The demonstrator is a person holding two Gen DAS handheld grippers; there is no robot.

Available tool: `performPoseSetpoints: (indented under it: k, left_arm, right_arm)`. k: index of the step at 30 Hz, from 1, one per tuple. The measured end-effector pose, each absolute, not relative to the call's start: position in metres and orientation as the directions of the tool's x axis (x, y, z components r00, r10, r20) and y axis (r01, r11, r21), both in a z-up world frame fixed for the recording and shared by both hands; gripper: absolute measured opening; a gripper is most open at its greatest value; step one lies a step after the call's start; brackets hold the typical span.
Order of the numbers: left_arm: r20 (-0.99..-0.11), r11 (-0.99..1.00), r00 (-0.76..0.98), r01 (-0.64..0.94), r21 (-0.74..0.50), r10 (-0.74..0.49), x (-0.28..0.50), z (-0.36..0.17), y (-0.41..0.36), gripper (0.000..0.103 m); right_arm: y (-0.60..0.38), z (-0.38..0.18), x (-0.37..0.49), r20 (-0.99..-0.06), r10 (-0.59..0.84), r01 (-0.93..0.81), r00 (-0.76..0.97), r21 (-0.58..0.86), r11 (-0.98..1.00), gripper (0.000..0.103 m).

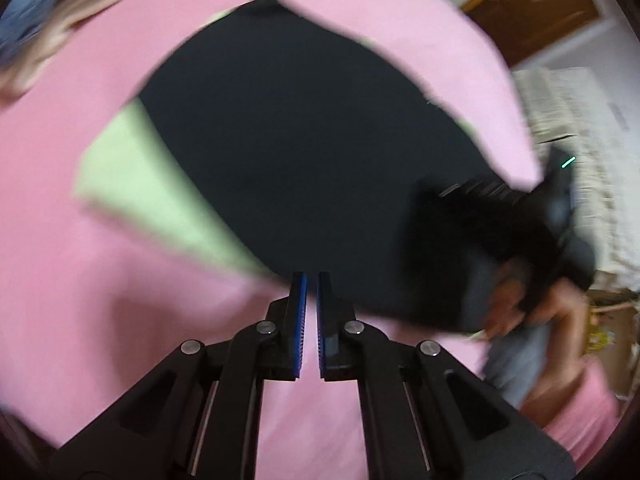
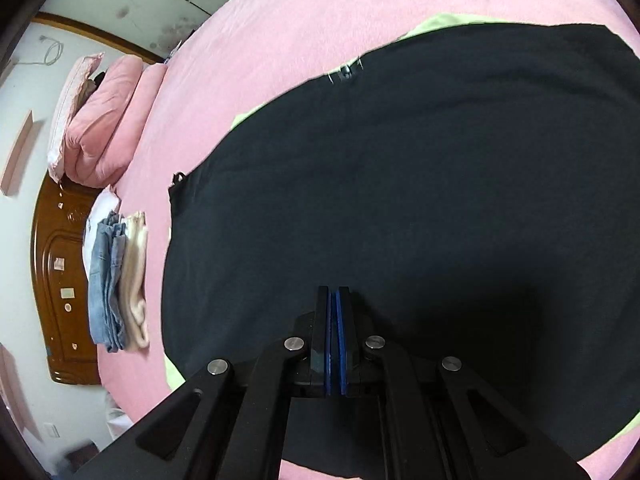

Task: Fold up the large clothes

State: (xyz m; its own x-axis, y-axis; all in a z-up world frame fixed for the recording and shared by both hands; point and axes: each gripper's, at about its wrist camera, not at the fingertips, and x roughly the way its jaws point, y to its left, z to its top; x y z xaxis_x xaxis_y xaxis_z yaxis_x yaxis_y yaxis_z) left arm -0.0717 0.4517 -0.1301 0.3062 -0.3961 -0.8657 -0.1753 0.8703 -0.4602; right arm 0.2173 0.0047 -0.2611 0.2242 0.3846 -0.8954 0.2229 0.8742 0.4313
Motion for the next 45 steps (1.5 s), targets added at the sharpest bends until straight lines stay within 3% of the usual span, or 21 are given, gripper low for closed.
performPoseSetpoints:
  k: [3, 8, 11, 16, 20, 22, 26, 30, 36, 42, 45]
  left_arm:
    - [-0.829, 0.856, 0.335, -0.107, -0.506, -0.449, -0.036, -0.137, 0.427, 0.001]
    - [-0.887, 0.906, 0.275, -0.101, -0.410, -0.371, 0.030, -0.186, 0.385, 0.001]
    - [-0.885, 0.907, 0.302, -0.118, -0.405, -0.356, 0.044, -0.192, 0.394, 0.001]
    - [-0.889, 0.895, 0.346, -0.222, -0.388, -0.300, 0.057, -0.197, 0.457, 0.001]
    - [-0.939, 0.937, 0.343, -0.325, -0.132, -0.013, 0.059, -0.195, 0.503, 0.001]
    - [-0.945, 0.928, 0.326, -0.349, -0.128, -0.007, 0.056, -0.200, 0.520, 0.001]
    - [-0.957, 0.905, 0.287, -0.395, -0.158, -0.041, 0.051, -0.198, 0.531, 0.001]
    - [-0.974, 0.882, 0.223, -0.448, -0.143, -0.045, 0.036, -0.187, 0.523, 0.001]
    - [-0.979, 0.823, 0.179, -0.537, -0.184, -0.102, -0.036, -0.183, 0.496, 0.003]
    - [-0.949, 0.734, 0.270, -0.609, -0.299, -0.162, -0.126, -0.186, 0.490, 0.003]
    - [-0.945, 0.732, 0.264, -0.603, -0.316, -0.191, -0.152, -0.189, 0.492, 0.016]
  right_arm:
    - [-0.001, -0.270, 0.211, -0.889, 0.399, 0.233, 0.226, 0.447, 0.864, 0.003]
    - [-0.031, -0.278, 0.217, -0.870, 0.438, 0.240, 0.226, 0.486, 0.841, 0.002]
    - [-0.068, -0.270, 0.215, -0.906, 0.332, 0.247, 0.264, 0.396, 0.884, 0.002]
    - [-0.185, -0.260, 0.192, -0.947, 0.112, 0.410, 0.301, 0.235, 0.881, 0.000]
    - [-0.253, -0.247, 0.170, -0.962, -0.110, 0.532, 0.250, 0.042, 0.846, 0.000]
    - [-0.277, -0.244, 0.157, -0.963, -0.186, 0.608, 0.195, -0.031, 0.794, 0.000]
    - [-0.283, -0.228, 0.136, -0.953, -0.151, 0.657, 0.263, 0.062, 0.751, 0.000]
    - [-0.230, -0.213, 0.146, -0.945, -0.123, 0.548, 0.304, 0.067, 0.834, 0.000]
    - [-0.121, -0.222, 0.190, -0.944, 0.109, 0.285, 0.312, 0.202, 0.937, 0.001]
    - [-0.027, -0.251, 0.234, -0.945, 0.242, 0.228, 0.220, 0.291, 0.929, 0.001]
    - [0.003, -0.261, 0.243, -0.968, 0.198, 0.195, 0.154, 0.226, 0.954, 0.001]
